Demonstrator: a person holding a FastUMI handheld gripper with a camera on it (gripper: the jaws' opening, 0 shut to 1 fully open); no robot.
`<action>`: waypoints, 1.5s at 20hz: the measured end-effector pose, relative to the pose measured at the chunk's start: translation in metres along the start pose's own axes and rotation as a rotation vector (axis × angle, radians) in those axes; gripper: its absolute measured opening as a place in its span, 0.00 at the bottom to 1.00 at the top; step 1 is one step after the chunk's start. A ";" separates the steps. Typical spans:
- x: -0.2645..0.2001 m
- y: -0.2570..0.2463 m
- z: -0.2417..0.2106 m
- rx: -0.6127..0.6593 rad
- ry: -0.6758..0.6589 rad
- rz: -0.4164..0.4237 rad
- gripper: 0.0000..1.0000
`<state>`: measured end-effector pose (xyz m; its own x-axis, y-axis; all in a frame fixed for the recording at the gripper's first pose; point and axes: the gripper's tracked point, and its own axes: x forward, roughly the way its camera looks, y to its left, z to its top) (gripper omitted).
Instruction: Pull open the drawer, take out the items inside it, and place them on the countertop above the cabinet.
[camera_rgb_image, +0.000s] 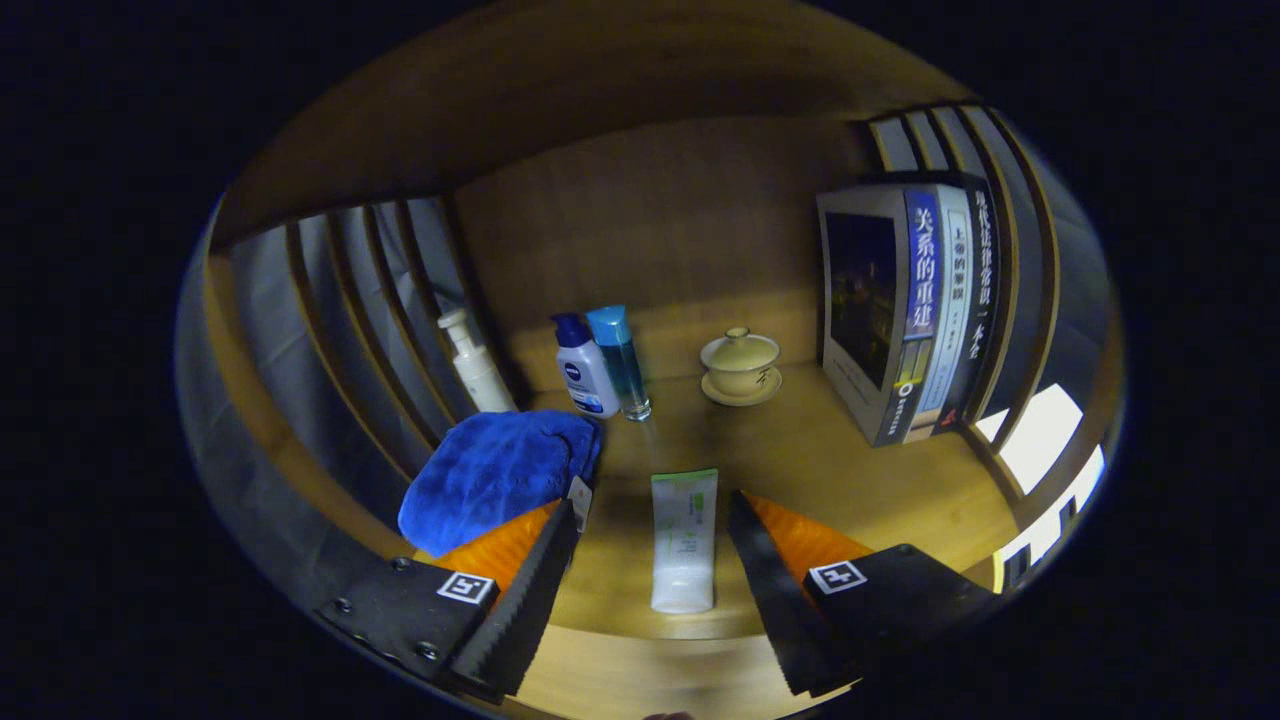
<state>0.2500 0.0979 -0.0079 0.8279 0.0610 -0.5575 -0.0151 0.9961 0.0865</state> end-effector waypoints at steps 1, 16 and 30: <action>-0.012 0.001 0.002 -0.010 -0.011 0.012 0.99; -0.164 0.049 0.001 -0.141 -0.198 0.183 0.98; -0.239 0.103 -0.083 -0.189 -0.359 0.267 0.98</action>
<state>0.0037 0.1909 0.0659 0.9218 0.3237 -0.2132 -0.3276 0.9447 0.0178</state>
